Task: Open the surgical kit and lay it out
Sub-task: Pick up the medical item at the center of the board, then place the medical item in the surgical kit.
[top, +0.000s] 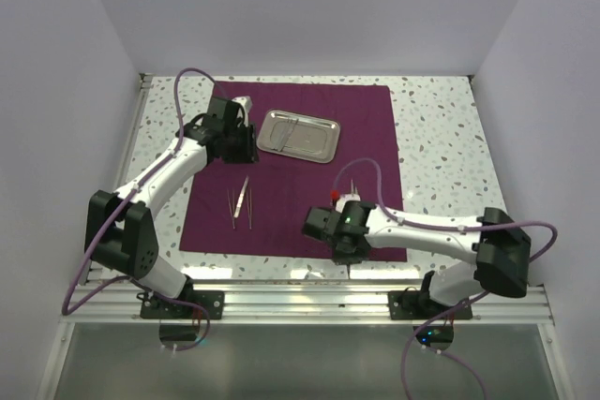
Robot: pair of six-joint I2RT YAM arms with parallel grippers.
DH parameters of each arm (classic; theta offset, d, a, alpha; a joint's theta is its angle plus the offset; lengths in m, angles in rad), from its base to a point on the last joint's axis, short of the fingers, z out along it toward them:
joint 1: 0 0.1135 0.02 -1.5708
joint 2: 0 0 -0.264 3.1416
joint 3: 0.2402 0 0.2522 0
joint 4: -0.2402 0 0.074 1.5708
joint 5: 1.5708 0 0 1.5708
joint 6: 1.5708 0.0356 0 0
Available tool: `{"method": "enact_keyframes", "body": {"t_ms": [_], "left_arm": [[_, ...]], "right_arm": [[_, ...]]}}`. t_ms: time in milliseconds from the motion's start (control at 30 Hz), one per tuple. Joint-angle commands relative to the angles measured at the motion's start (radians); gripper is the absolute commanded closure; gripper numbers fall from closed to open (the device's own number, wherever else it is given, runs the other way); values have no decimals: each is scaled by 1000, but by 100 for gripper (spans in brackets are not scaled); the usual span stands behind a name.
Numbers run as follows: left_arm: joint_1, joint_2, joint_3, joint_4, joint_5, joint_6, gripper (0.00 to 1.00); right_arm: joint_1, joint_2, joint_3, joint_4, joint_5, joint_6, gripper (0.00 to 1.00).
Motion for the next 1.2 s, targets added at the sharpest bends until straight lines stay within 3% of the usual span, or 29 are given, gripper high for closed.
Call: {"method": "enact_keyframes", "body": {"t_ms": [0,200,333,633,900,967,1000,1067,1167], "left_arm": [[-3,-5,47,0,-16,2,56],[-3,12,99,-18,-33,-7,56],[-3,26,147,-46,-55,-12,56],[-3,104,298,-104,-113,-29,55],[-3,332,585,-153,-130,-36,54],[-3,404,668,-165,-130,-38,54],[-3,429,692,-167,-128,-39,54],[-6,499,752,-166,-125,-38,54],[-23,591,824,-167,-142,-26,54]], "right_arm": [[-45,-87,189,-213,252,-56,100],[-300,-76,235,-88,254,-320,100],[-446,29,253,38,221,-472,100],[-553,347,364,224,103,-652,100],[-567,332,310,190,11,-670,99],[-573,293,299,162,4,-678,86],[-575,281,302,153,2,-682,67],[-581,240,328,118,10,-699,40],[-584,189,390,63,19,-715,20]]}}
